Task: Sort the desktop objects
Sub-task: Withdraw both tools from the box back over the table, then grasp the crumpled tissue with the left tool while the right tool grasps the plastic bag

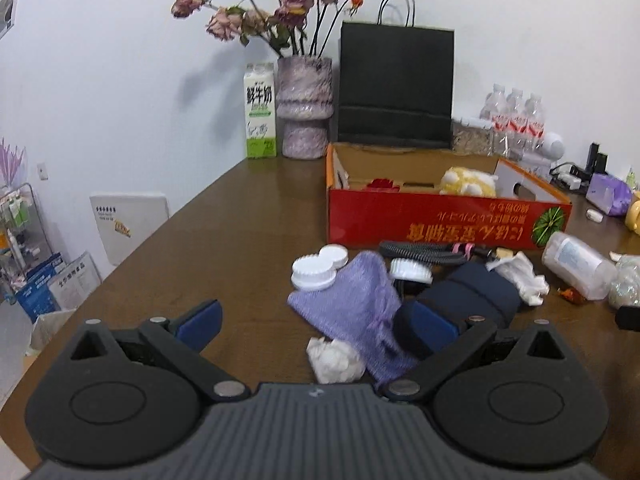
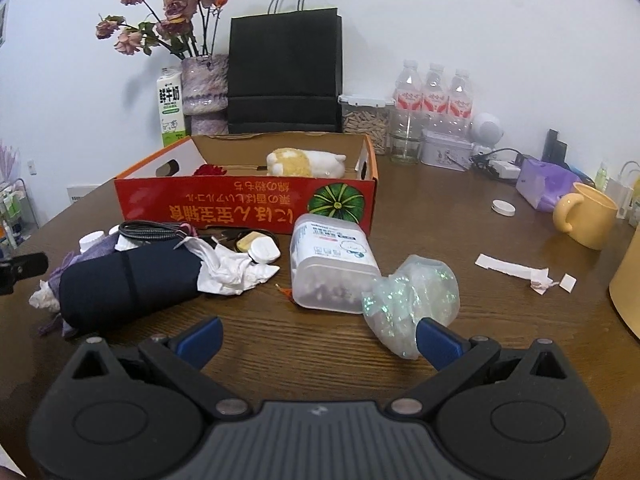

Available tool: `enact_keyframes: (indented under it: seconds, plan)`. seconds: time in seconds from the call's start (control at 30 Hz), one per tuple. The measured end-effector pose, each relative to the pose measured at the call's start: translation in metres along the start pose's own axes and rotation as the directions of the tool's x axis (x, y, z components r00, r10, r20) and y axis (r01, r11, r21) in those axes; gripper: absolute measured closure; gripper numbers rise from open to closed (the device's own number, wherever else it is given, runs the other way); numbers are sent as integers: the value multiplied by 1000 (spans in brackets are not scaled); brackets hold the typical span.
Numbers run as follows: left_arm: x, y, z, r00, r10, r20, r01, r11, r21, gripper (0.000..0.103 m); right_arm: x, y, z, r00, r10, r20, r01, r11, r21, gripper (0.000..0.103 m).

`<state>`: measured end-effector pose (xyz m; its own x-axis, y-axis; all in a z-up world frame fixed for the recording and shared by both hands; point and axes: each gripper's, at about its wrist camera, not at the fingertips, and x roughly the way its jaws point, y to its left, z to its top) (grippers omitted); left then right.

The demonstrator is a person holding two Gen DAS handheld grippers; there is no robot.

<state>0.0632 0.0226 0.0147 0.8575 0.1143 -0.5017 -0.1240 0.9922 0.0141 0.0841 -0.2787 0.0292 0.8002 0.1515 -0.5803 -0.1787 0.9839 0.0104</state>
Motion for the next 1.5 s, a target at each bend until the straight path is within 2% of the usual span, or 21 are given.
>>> enact_keyframes:
  seconds: [0.27,0.47,0.57,0.63,0.67,0.7,0.73,0.8,0.83,0.87,1.07,1.33,1.5]
  plan:
    - [1,8,-17,998,-16,-67,15,1000,-13,0,-2,0,-9,1000,-12,-19,12,1000,7,0]
    - [9,15,-19,996,-8,-84,4,999,-39,17,-3,3,-16,1000,-18,-23,18,1000,2,0]
    - [14,14,-17,996,-36,-81,33,999,-42,18,-3,3,-18,999,-27,-25,27,1000,2,0]
    - [18,13,-17,995,-46,-84,43,998,-38,22,-3,2,-18,999,-32,-27,32,999,3,0]
    - [21,13,-16,995,-48,-89,45,998,-35,28,-3,2,-18,999,-33,-27,33,999,3,0]
    - [23,13,-16,994,-54,-95,50,998,-37,40,-3,2,-18,999,-35,-26,35,999,3,0]
    - [26,14,-17,992,-65,-105,61,997,-43,48,-3,2,-18,999,-38,-26,38,999,3,0]
    - [28,15,-17,988,-102,-116,95,994,-63,73,-2,2,-17,999,-41,-28,41,999,4,0]
    - [27,15,-17,987,-117,-110,110,992,-64,82,-1,1,-17,999,-43,-29,43,999,4,0]
    - [25,13,-17,988,-116,-102,111,992,-56,85,-1,1,-17,999,-43,-30,43,999,4,0]
    - [23,12,-14,992,-87,-91,83,995,-50,88,4,-4,-15,998,-56,-24,56,998,6,0]
    - [21,18,3,998,-55,-41,53,997,-57,88,13,-21,-5,993,-119,6,119,993,20,2]
    - [24,17,16,999,-46,-13,45,997,-56,88,29,-32,5,989,-148,5,148,989,8,12]
